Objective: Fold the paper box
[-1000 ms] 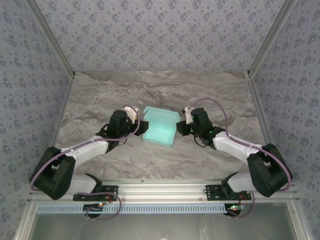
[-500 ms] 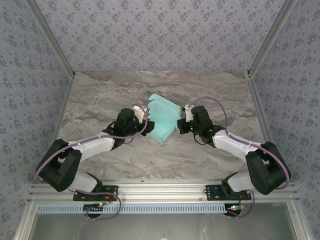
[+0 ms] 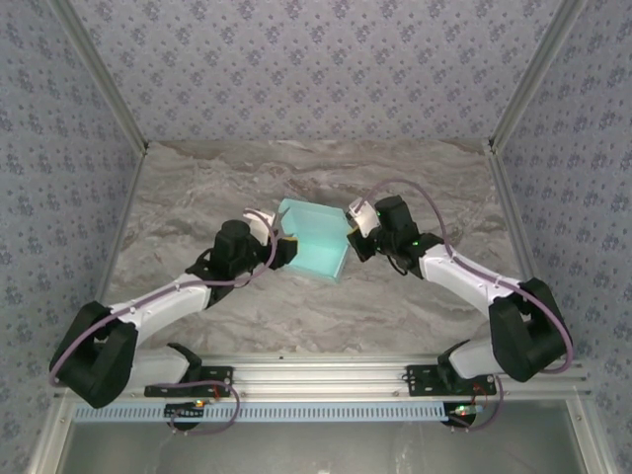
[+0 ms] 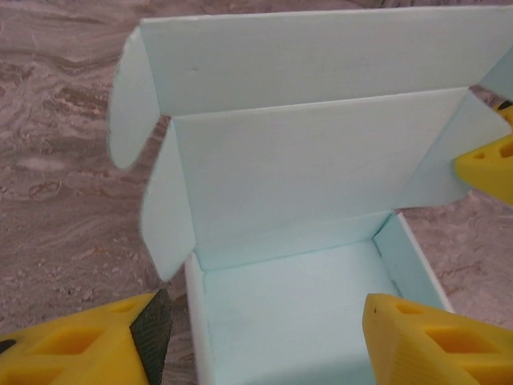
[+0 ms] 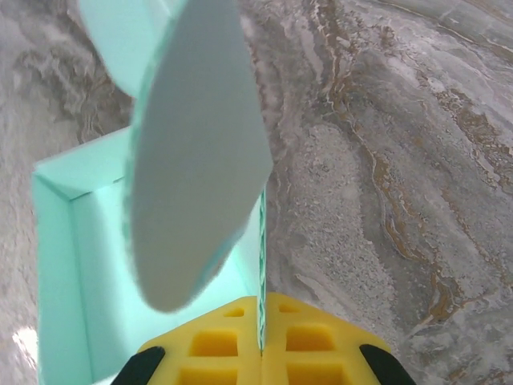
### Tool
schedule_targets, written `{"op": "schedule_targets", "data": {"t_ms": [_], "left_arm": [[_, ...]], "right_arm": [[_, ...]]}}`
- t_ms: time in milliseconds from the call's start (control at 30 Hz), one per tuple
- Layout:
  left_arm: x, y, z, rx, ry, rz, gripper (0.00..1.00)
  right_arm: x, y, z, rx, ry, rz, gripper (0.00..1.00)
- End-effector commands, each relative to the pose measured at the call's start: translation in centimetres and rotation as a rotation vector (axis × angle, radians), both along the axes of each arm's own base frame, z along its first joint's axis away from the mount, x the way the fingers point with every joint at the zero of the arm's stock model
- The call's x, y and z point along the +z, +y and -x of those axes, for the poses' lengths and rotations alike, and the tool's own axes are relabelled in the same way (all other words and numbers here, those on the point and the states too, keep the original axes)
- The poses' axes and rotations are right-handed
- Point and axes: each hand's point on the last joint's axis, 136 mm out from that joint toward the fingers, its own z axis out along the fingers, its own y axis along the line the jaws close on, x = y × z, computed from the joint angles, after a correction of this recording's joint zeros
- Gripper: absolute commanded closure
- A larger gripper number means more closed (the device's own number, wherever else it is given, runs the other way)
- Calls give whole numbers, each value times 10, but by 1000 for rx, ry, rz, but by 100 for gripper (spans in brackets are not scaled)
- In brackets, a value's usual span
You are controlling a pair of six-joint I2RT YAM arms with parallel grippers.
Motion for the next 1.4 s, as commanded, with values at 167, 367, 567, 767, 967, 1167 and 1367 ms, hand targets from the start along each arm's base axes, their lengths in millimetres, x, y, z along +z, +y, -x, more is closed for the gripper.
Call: {"op": "schedule_targets", "data": {"t_ms": [167, 367, 567, 767, 967, 1167, 1367], "left_arm": [[-12, 3, -16, 46, -37, -42, 37], [-24, -7, -22, 17, -14, -54, 61], [-21, -14, -26, 1, -33, -47, 74], [-22, -17, -25, -13, -26, -48, 88], [-24, -18, -26, -5, -24, -59, 92], [-27, -26, -25, -3, -13, -53, 96], [-26, -35, -24, 31, -10, -30, 96]], "right_arm": [[-11, 5, -2, 207, -29, 79, 99], [-12, 9, -7, 207, -16, 39, 100], [-15, 19, -11, 150, -7, 5, 100], [-16, 29, -15, 40, 9, -47, 99], [-19, 37, -15, -80, -20, -48, 97], [-22, 41, -11, -224, -37, -98, 95], [-22, 44, -2, -366, -67, -126, 95]]}}
